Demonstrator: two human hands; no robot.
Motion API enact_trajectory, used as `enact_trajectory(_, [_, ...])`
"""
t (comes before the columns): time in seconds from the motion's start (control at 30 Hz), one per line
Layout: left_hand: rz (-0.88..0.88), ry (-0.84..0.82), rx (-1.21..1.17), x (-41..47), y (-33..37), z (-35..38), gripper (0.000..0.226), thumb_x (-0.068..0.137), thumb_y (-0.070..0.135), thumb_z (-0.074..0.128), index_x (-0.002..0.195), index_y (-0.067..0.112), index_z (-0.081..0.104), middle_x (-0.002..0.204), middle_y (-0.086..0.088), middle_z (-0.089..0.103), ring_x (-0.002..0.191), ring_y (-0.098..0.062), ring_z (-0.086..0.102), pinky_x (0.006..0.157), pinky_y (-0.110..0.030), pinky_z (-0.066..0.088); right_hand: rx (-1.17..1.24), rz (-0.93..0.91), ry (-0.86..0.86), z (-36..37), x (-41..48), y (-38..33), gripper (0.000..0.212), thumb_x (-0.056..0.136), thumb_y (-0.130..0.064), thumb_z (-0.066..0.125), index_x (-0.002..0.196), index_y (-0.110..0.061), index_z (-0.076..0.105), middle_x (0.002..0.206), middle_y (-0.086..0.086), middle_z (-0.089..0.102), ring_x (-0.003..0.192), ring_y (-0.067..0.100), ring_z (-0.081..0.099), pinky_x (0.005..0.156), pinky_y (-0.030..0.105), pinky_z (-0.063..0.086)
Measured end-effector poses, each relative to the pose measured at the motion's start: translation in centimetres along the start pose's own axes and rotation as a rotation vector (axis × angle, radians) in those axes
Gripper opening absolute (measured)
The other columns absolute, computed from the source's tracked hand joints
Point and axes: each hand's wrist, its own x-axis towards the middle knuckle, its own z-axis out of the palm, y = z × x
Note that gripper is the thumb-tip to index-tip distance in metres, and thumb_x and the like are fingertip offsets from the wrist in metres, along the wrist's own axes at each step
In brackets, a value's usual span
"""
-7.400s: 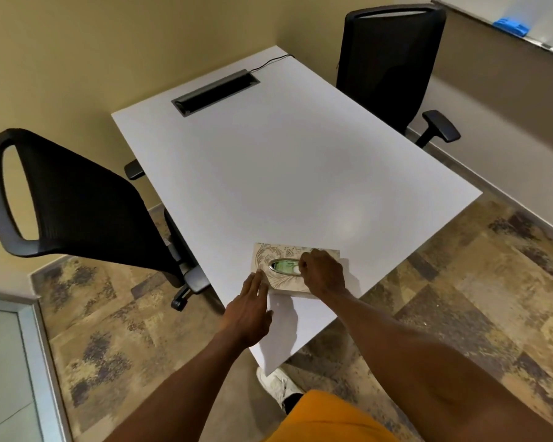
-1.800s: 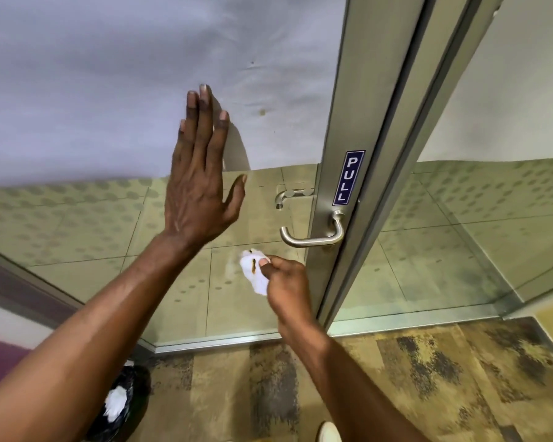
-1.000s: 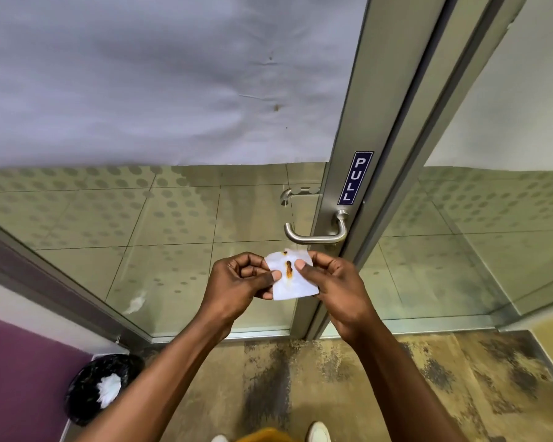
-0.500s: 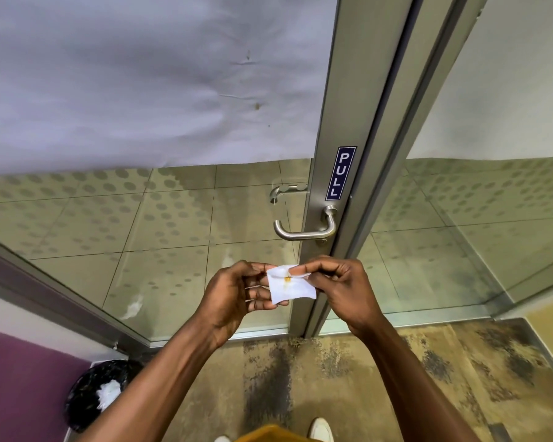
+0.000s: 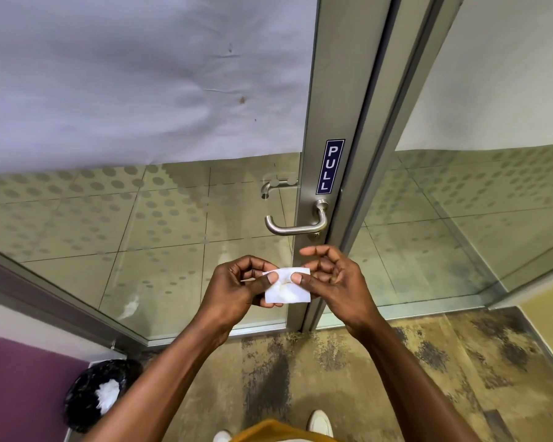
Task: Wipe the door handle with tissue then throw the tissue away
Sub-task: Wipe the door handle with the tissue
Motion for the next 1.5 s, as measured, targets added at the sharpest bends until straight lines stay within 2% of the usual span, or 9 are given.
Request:
enact_trajectory(0.2, [-0.074,-0.063,-0.070,-0.4,0.0,0.6,0.018,0.095,-0.003,0.083,0.112,-0.002,0.079,0.108,-0.027,0.082,0.087,-0.040,0.086,0.070,-0.033,0.070,-0.134,-0.035,-0.040,-0.6,-0.2,0.3,0.017,0.086,-0.010,0.085,0.097,-0.022,0.083,0.094,0.005,0.084,0.089,0.031,0.080,0.083,0.041,0.066])
enact_trajectory(0.6, [-0.367,-0.182,-0.495,-0.3,0.2,1.1,0.029,0.101,-0.015,0.048,0.114,-0.014,0.073,0.117,-0.041,0.078,0.104,-0.051,0.084,0.077,-0.035,0.072,-0.301,-0.388,-0.089,-1.8,-0.5,1.0,0.029,0.090,0.007,0.075,0.102,-0.016,0.087,0.110,0.004,0.073,0.106,0.024,0.072,0.080,0.036,0.060])
enact_trajectory(0.73, [-0.452,-0.197,-0.571,-0.4,0.6,1.4,0.035,0.108,0.015,0.059,0.125,-0.015,0.069,0.123,-0.042,0.076,0.109,-0.051,0.083,0.081,-0.040,0.073,-0.335,-0.411,-0.105,-2.4,-0.4,1.3,0.029,0.090,0.008,0.075,0.103,-0.015,0.087,0.110,0.002,0.074,0.105,0.024,0.072,0.081,0.038,0.061])
enact_trajectory(0.83, [-0.378,-0.142,-0.438,-0.5,0.8,2.0,0.025,0.093,0.009,0.081,0.108,-0.011,0.077,0.115,-0.039,0.080,0.099,-0.048,0.085,0.076,-0.035,0.072,-0.353,-0.398,-0.145,-2.8,-0.5,1.3,0.030,0.090,0.010,0.075,0.105,-0.013,0.086,0.110,0.003,0.075,0.106,0.025,0.072,0.083,0.037,0.061])
enact_trajectory(0.97, [-0.290,-0.058,-0.250,-0.3,0.1,2.5,0.017,0.096,-0.018,0.072,0.112,-0.012,0.073,0.102,-0.031,0.084,0.090,-0.045,0.086,0.071,-0.029,0.071,-0.226,-0.326,-0.141,-3.3,-0.9,1.4,0.031,0.084,0.012,0.068,0.105,-0.007,0.082,0.109,0.009,0.077,0.104,0.029,0.073,0.084,0.033,0.059])
enact_trajectory(1.13, [-0.136,-0.084,-0.010,-0.1,0.1,3.0,0.015,0.099,-0.009,0.075,0.110,0.001,0.073,0.094,-0.021,0.086,0.088,-0.037,0.088,0.070,-0.029,0.070,0.034,0.005,-0.045,-2.9,-0.7,1.0,0.038,0.086,-0.034,0.082,0.120,-0.018,0.079,0.112,0.011,0.081,0.106,0.033,0.076,0.092,0.034,0.062])
enact_trajectory(1.27, [-0.033,-0.060,0.162,0.3,0.3,3.4,0.014,0.099,-0.002,0.080,0.107,0.008,0.075,0.092,-0.012,0.088,0.084,-0.030,0.088,0.068,-0.031,0.067,-0.035,0.094,-0.082,-2.5,-0.2,2.1,0.027,0.083,-0.018,0.090,0.109,-0.017,0.084,0.101,0.010,0.084,0.092,0.037,0.077,0.080,0.033,0.064])
enact_trajectory(1.37, [0.033,0.002,0.293,0.7,0.7,3.5,0.014,0.096,0.005,0.085,0.104,0.012,0.075,0.087,-0.004,0.087,0.076,-0.023,0.087,0.073,-0.038,0.068,-0.028,0.085,-0.046,-2.5,0.2,2.4,0.020,0.083,-0.017,0.090,0.102,-0.019,0.085,0.094,0.008,0.084,0.076,0.019,0.074,0.069,0.026,0.059])
enact_trajectory(1.5, [0.379,0.191,0.683,1.7,1.9,2.8,0.014,0.098,0.018,0.086,0.107,0.013,0.077,0.087,0.001,0.085,0.077,-0.020,0.084,0.076,-0.041,0.069,-0.170,-0.043,0.287,-2.6,2.3,2.5,0.015,0.084,-0.016,0.089,0.097,-0.020,0.084,0.091,0.000,0.083,0.076,0.012,0.073,0.066,0.025,0.059])
